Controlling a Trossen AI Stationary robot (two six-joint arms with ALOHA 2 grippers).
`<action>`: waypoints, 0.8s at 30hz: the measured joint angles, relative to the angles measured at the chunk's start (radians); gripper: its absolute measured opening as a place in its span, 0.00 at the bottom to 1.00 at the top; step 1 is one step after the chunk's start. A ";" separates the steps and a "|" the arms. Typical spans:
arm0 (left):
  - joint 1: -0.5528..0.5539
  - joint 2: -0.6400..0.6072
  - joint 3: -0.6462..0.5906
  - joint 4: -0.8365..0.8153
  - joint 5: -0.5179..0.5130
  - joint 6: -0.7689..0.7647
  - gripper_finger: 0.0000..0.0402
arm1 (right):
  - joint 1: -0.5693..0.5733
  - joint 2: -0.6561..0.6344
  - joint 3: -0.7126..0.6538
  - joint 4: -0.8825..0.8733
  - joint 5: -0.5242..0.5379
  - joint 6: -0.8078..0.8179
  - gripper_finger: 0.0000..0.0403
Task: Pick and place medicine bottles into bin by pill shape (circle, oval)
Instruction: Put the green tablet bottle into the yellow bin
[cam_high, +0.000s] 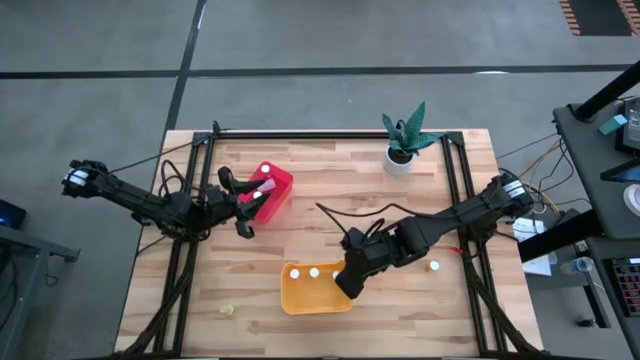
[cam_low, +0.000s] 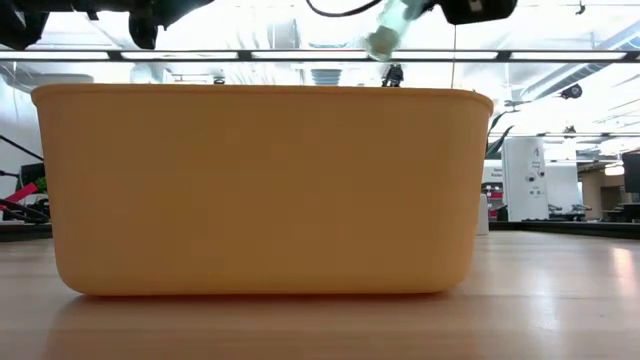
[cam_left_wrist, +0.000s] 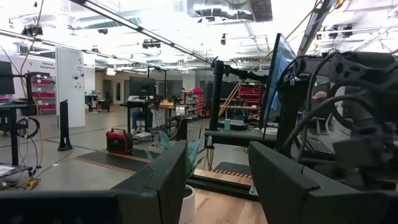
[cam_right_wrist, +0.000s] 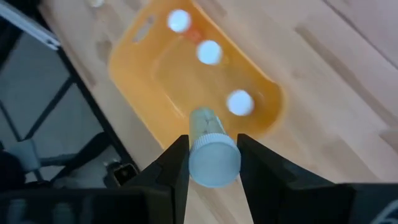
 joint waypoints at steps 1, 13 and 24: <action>0.000 0.000 0.000 0.000 0.000 0.000 0.39 | 0.000 0.007 0.000 0.022 -0.002 -0.011 0.27; 0.000 0.000 0.000 0.000 0.000 0.000 0.39 | 0.000 0.216 0.342 -0.175 -0.027 -0.300 0.27; 0.000 0.000 0.000 0.000 0.000 0.000 0.39 | 0.000 0.466 0.654 -0.396 -0.025 -0.691 0.27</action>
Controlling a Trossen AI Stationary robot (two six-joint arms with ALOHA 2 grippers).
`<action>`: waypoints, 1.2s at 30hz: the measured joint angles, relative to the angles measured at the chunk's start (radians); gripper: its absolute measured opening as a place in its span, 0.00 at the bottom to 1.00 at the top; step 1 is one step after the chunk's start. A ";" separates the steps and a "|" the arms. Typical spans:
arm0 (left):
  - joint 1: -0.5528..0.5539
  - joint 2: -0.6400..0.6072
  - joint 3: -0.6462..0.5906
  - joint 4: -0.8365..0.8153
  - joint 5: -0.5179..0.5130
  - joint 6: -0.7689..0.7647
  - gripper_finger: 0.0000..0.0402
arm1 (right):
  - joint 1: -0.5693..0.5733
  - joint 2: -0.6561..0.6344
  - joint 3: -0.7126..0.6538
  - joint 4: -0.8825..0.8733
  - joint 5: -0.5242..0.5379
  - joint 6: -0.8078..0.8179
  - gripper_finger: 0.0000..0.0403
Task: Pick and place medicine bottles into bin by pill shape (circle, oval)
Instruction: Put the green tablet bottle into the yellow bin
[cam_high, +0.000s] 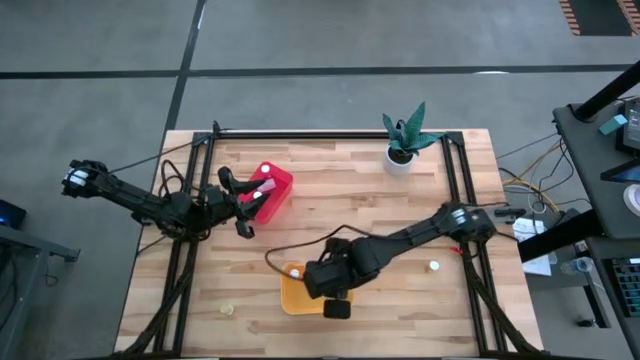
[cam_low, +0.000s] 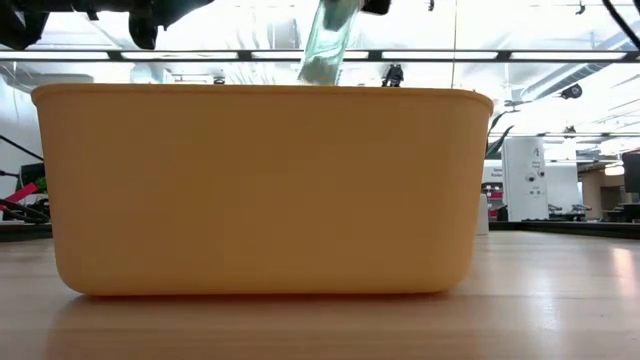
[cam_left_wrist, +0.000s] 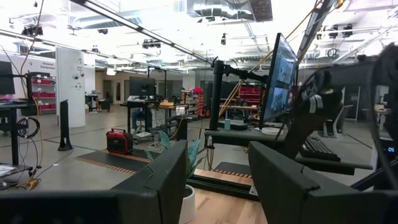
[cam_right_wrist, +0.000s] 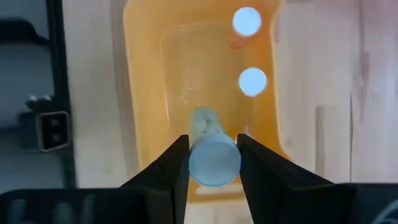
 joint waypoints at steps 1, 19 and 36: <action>0.000 0.000 0.000 0.000 0.000 0.000 0.39 | 0.000 0.020 0.017 -0.004 0.000 -0.024 0.27; 0.000 0.000 0.000 0.000 0.000 0.001 0.39 | -0.021 0.160 0.058 -0.014 0.009 -0.149 0.27; 0.000 0.000 0.000 0.000 0.000 0.001 0.39 | -0.021 0.162 -0.053 0.046 0.010 -0.156 0.27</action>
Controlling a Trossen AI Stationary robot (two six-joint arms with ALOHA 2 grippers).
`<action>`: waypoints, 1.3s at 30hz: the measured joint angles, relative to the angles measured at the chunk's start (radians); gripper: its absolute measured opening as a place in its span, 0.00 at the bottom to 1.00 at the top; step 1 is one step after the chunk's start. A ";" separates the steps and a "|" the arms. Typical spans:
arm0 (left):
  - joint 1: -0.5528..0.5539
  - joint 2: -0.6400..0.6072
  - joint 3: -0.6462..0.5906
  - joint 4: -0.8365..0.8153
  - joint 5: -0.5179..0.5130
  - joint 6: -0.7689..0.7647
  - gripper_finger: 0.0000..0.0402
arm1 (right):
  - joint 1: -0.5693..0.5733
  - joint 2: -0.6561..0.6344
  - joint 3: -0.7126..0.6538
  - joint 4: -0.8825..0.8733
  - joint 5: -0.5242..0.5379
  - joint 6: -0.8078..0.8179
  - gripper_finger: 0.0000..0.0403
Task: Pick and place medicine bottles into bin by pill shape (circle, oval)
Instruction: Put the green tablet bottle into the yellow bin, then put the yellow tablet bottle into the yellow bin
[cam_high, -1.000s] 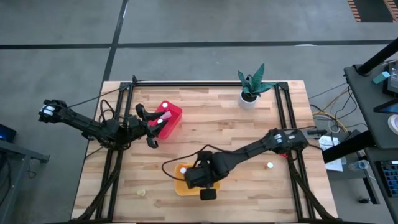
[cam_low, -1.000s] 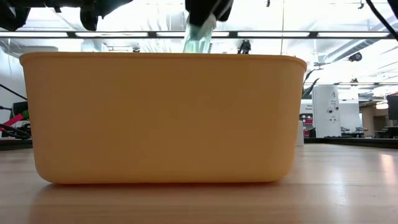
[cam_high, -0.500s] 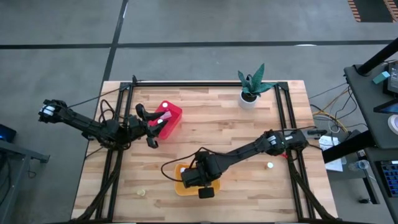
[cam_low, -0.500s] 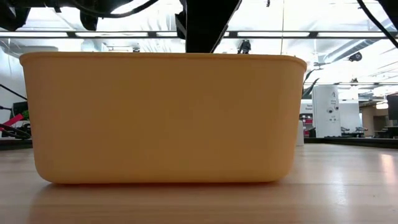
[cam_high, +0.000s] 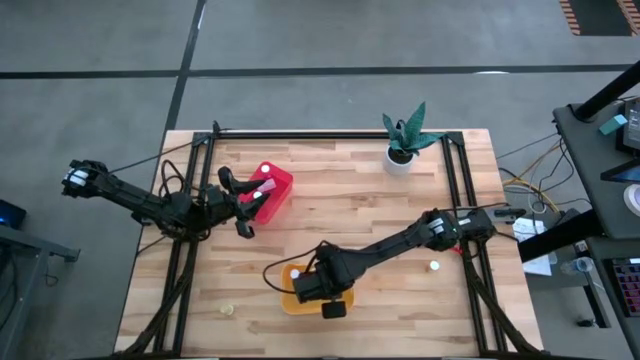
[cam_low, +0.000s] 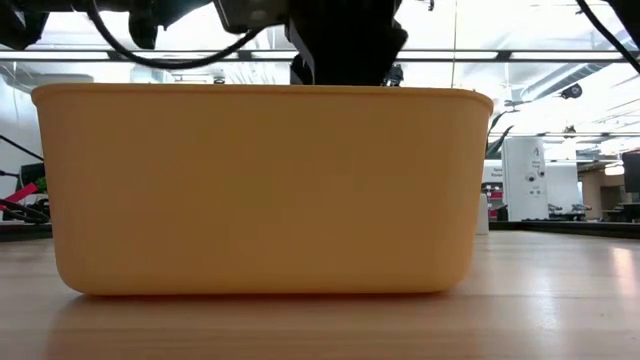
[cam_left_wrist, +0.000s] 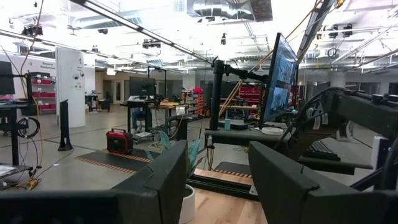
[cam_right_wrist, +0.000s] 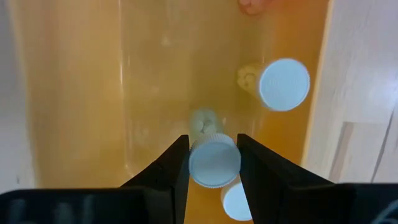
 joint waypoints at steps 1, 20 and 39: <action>0.000 0.000 0.000 0.000 0.000 0.000 0.39 | 0.000 0.000 -0.006 0.000 0.000 0.000 0.27; 0.000 0.000 0.000 0.000 0.000 0.000 0.39 | -0.002 -0.003 -0.010 0.025 0.000 -0.018 0.47; 0.000 0.000 0.000 0.000 0.000 0.000 0.39 | 0.042 -0.061 0.126 -0.167 0.111 -0.009 0.49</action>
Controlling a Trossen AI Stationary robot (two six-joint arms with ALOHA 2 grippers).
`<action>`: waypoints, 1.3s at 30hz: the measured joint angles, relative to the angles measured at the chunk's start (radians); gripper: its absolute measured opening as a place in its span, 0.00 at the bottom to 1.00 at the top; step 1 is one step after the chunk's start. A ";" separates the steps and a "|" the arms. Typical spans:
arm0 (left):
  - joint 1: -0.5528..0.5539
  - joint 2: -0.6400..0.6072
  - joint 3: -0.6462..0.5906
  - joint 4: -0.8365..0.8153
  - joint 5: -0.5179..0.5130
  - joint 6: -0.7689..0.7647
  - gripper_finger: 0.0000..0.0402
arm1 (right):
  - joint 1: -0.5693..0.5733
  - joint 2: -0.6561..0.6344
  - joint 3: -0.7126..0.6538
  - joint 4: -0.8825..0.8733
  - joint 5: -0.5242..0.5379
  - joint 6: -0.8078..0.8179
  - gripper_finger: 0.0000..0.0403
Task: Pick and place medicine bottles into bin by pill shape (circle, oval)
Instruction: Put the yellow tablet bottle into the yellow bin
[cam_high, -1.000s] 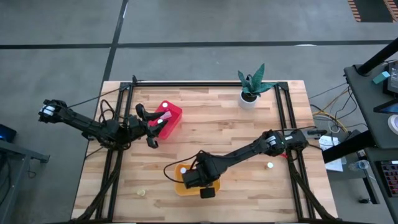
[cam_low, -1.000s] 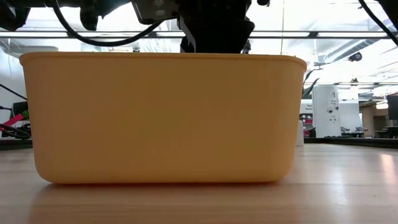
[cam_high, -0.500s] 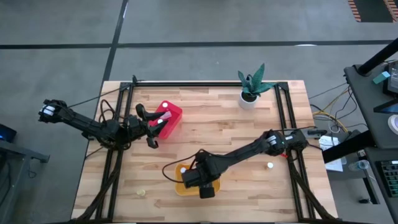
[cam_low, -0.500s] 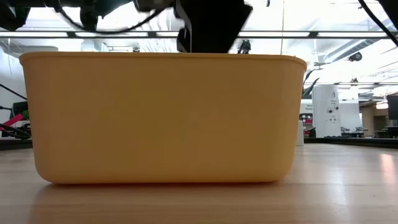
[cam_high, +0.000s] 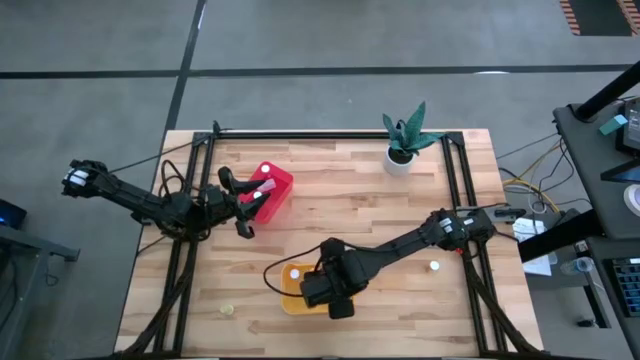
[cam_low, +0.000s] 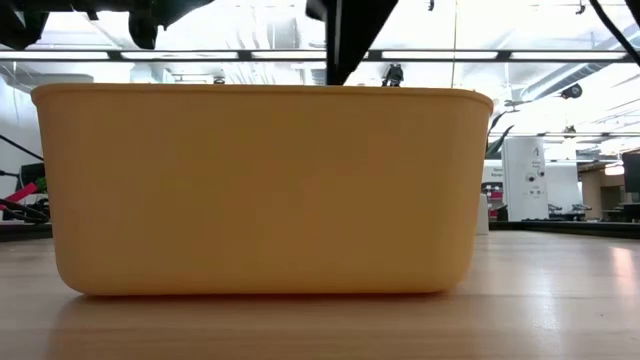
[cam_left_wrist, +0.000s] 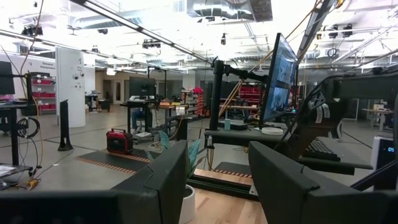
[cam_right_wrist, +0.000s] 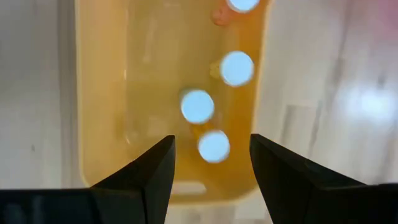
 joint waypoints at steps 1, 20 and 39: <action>0.000 0.000 0.000 0.000 0.000 0.000 0.39 | 0.005 -0.008 -0.002 -0.011 0.014 0.004 0.49; -0.025 0.015 0.029 0.001 0.273 -0.059 0.39 | 0.114 -0.315 -0.369 0.246 0.321 -0.056 0.45; -0.086 0.164 0.131 -0.001 0.314 -0.137 0.39 | 0.107 -0.911 -1.369 1.397 0.326 -0.404 0.45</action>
